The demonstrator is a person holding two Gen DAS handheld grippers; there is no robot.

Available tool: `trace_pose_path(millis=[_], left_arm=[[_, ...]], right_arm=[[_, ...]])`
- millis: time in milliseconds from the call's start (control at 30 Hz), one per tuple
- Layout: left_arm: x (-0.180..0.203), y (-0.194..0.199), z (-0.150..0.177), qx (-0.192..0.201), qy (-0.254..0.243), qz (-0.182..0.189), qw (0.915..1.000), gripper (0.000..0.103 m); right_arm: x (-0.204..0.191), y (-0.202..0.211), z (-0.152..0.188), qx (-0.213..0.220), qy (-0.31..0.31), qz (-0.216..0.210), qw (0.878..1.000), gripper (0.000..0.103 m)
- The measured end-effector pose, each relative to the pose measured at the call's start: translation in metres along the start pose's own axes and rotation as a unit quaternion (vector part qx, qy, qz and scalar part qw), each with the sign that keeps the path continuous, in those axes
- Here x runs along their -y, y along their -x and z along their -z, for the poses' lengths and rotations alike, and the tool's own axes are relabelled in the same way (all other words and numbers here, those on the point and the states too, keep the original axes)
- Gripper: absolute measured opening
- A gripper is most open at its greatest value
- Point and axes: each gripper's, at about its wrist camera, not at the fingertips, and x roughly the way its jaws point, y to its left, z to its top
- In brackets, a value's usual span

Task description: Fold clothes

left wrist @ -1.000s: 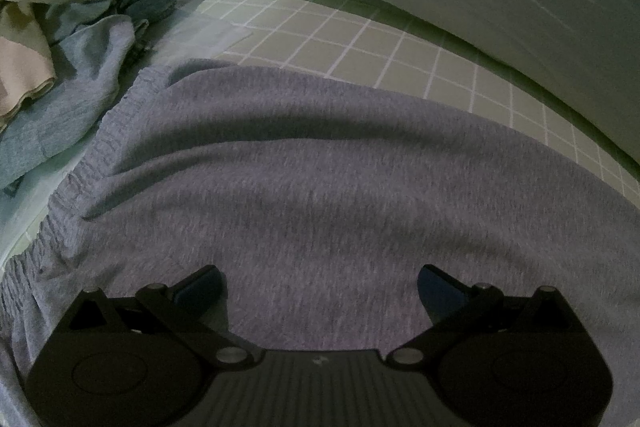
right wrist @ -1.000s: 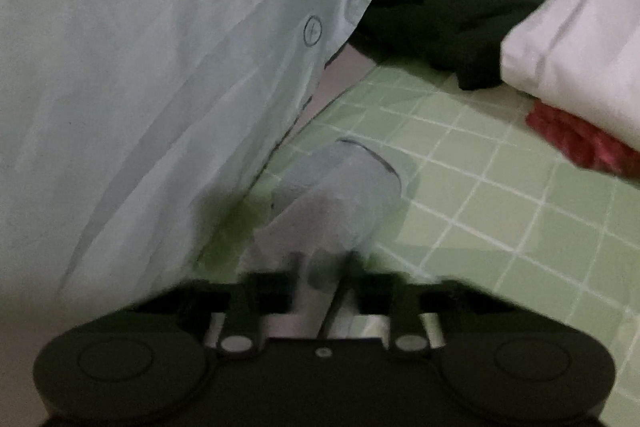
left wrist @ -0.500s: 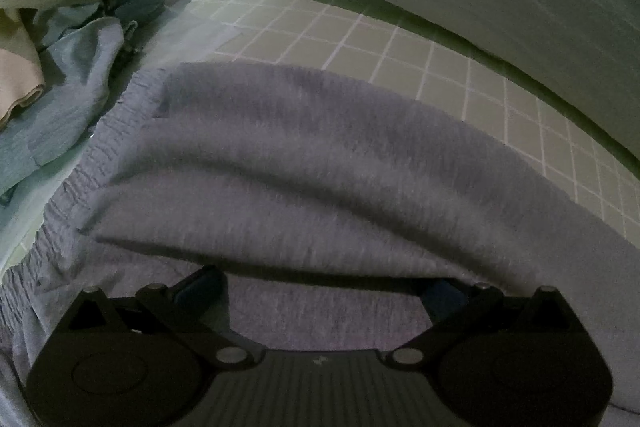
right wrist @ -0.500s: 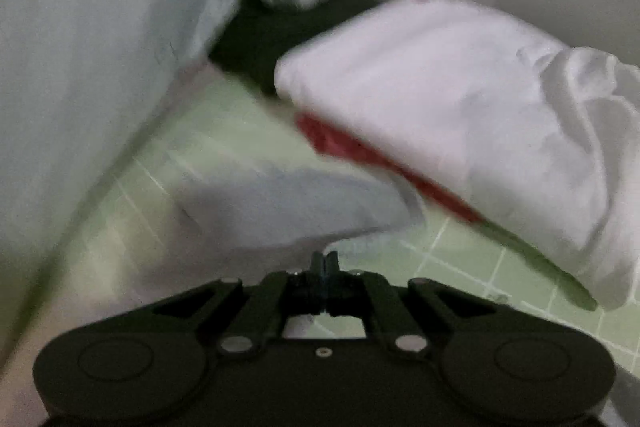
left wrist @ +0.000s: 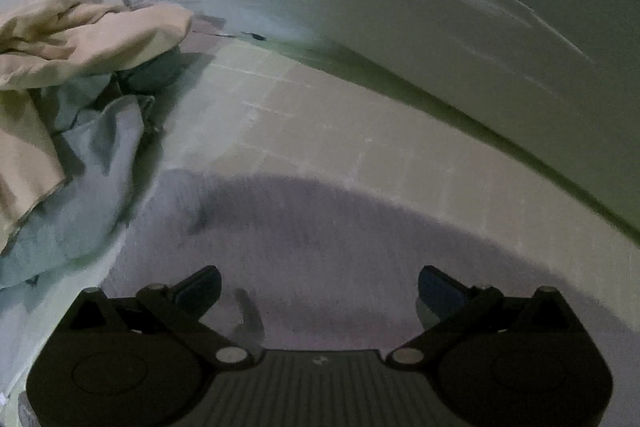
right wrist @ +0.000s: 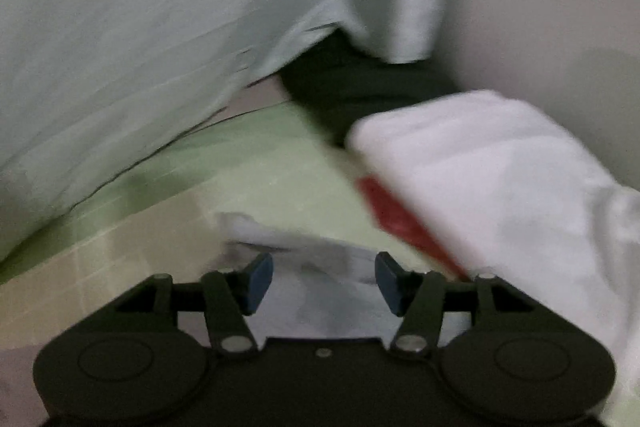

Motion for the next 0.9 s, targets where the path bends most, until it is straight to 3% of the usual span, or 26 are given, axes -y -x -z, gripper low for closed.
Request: trace_pose_path(millis=[67,267,367,400,433,500,533,567,600,633,733,900], left_arm=[[-0.002,-0.012,-0.01,-0.01,0.021,0.001,0.9997,0.103],[0.0,-0.038,-0.026,-0.031,0.066,0.004,0.9973,0.103],[0.006,-0.045,-0.027,-0.03,0.061,-0.001,0.9977,0.103],[0.008,-0.047,-0.026,-0.029,0.058,-0.003,0.9979,0.101],[0.009,-0.049,-0.025,-0.028,0.054,-0.006,0.9981,0.095],[0.012,-0.052,-0.024,-0.024,0.046,-0.012,0.9986,0.082],[0.016,-0.051,-0.022,-0.011,0.033,-0.019,0.9992,0.071],[0.017,-0.048,-0.023,-0.001,0.025,-0.014,0.9996,0.063],[0.019,-0.046,-0.023,0.009,0.019,-0.009,0.9997,0.038],[0.018,-0.045,-0.024,0.012,0.021,-0.004,0.9997,0.002],[0.015,-0.043,-0.029,0.023,0.031,0.009,0.9992,0.0],[-0.001,-0.016,-0.049,0.088,0.036,0.002,0.9955,0.0]], right_arm=[[-0.012,-0.024,-0.006,-0.007,0.021,-0.011,1.0,0.068],[-0.025,-0.081,-0.014,-0.046,0.035,-0.019,0.998,0.071],[-0.031,-0.09,-0.016,-0.051,0.038,-0.016,0.998,0.069],[-0.03,-0.088,-0.018,-0.049,0.032,-0.013,0.998,0.064],[-0.03,-0.083,-0.023,-0.046,0.025,-0.013,0.999,0.061],[-0.029,-0.07,-0.029,-0.05,0.014,-0.022,0.998,0.046],[-0.029,-0.069,-0.03,-0.053,0.012,-0.025,0.998,0.039],[-0.028,-0.071,-0.031,-0.056,0.012,-0.027,0.998,0.025],[-0.028,-0.07,-0.032,-0.056,0.014,-0.028,0.998,0.012],[-0.029,-0.068,-0.033,-0.055,0.018,-0.027,0.998,0.005],[-0.027,-0.06,-0.04,-0.031,0.021,-0.023,0.999,0.004],[-0.015,-0.035,-0.073,0.041,-0.011,-0.017,0.999,0.004]])
